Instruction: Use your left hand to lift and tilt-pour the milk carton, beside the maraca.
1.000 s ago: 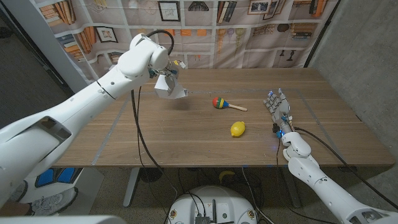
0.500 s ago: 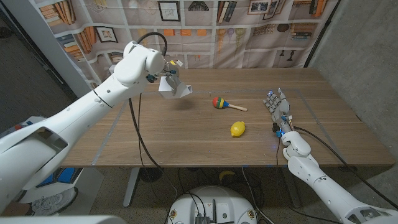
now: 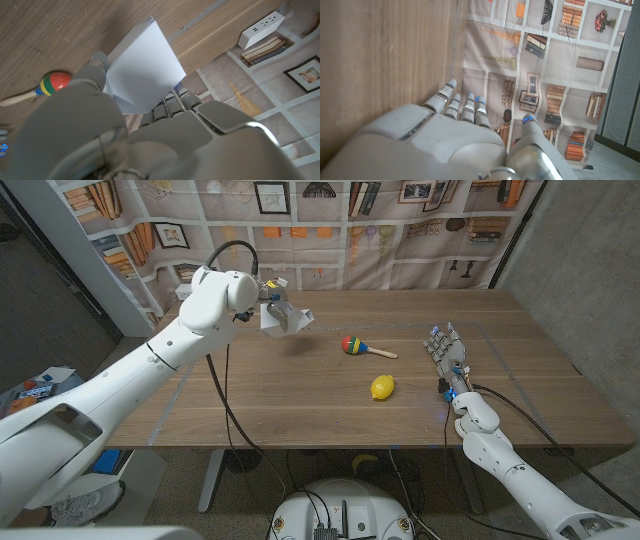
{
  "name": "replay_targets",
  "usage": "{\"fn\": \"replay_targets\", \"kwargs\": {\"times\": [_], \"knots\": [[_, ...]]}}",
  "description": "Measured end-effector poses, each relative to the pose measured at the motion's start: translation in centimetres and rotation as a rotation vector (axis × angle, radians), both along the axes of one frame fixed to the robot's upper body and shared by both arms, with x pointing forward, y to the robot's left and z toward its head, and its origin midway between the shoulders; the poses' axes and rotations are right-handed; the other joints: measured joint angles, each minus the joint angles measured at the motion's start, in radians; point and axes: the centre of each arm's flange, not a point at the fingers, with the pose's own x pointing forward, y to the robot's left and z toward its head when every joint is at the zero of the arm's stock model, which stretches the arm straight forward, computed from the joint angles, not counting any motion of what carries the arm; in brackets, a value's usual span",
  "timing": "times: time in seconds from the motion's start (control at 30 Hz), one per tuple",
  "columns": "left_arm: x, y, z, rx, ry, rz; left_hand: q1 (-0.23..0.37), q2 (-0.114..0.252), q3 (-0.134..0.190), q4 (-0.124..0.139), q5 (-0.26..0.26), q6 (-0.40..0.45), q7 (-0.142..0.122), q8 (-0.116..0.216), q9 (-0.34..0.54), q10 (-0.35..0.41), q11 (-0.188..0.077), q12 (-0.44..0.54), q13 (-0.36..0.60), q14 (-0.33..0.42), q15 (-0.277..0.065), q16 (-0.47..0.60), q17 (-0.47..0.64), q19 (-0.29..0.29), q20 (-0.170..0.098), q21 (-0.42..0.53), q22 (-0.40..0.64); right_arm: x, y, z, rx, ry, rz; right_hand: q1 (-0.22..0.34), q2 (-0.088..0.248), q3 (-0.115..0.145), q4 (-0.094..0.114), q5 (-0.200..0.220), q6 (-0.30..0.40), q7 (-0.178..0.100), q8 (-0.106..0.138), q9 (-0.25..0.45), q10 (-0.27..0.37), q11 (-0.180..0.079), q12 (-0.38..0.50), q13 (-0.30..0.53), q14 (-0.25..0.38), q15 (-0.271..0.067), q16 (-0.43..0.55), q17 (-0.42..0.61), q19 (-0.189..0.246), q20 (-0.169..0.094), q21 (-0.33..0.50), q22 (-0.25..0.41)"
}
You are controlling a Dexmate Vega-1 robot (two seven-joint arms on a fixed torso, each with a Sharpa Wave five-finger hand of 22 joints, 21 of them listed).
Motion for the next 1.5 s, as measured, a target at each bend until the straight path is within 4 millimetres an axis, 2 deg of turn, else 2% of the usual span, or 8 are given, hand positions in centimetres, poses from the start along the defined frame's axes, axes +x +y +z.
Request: {"fn": "replay_targets", "kwargs": {"times": [0.63, 1.27, 1.5], "knots": [[0.1, 1.2, -3.0, -0.295, -0.128, -0.013, -0.02, 0.001, -0.012, 0.004, 0.0, 0.002, 0.002, -0.001, -0.004, 0.004, 0.004, 0.0, 0.0, 0.009, -0.002, 0.0, 0.0, 0.005, 0.005, 0.0, 0.0, 0.2, -0.1, 0.0, 0.0, 0.015, -0.005, 0.0, 0.0, 0.0, 0.0, 0.0, 0.004, -0.004, 0.0, 0.0, 0.0, 0.0, 0.0, 0.0, 0.0, 0.0, 0.0, 0.0, 0.0, 0.0, 0.0, 0.0], [0.2, 1.9, -7.0, -0.52, -0.236, -0.054, -0.028, 0.004, -0.017, 0.008, 0.0, 0.007, 0.008, -0.005, -0.007, 0.003, 0.011, 0.0, 0.005, 0.005, 0.002, 0.0, 0.0, 0.005, 0.005, 0.0, 0.0, 0.6, 0.0, 0.1, -0.006, 0.024, -0.002, 0.0, 0.0, 0.0, 0.0, 0.0, 0.004, -0.004, 0.0, 0.0, 0.0, 0.0, 0.0, 0.0, 0.0, 0.0, 0.0, 0.0, 0.004, 0.004, 0.0, 0.0], [0.8, 2.0, -8.8, -0.605, -0.273, -0.086, -0.041, 0.004, -0.025, 0.008, 0.0, 0.006, 0.007, -0.008, -0.008, -0.002, 0.016, -0.004, 0.004, 0.0, 0.007, 0.0, 0.0, 0.005, 0.005, 0.0, 0.0, 0.7, 0.0, 0.1, -0.007, 0.027, -0.002, 0.0, 0.0, 0.0, 0.0, 0.0, 0.004, -0.004, 0.0, 0.0, 0.0, 0.0, 0.0, 0.0, 0.0, 0.0, 0.0, 0.0, 0.011, -0.004, 0.0, 0.0]]}}
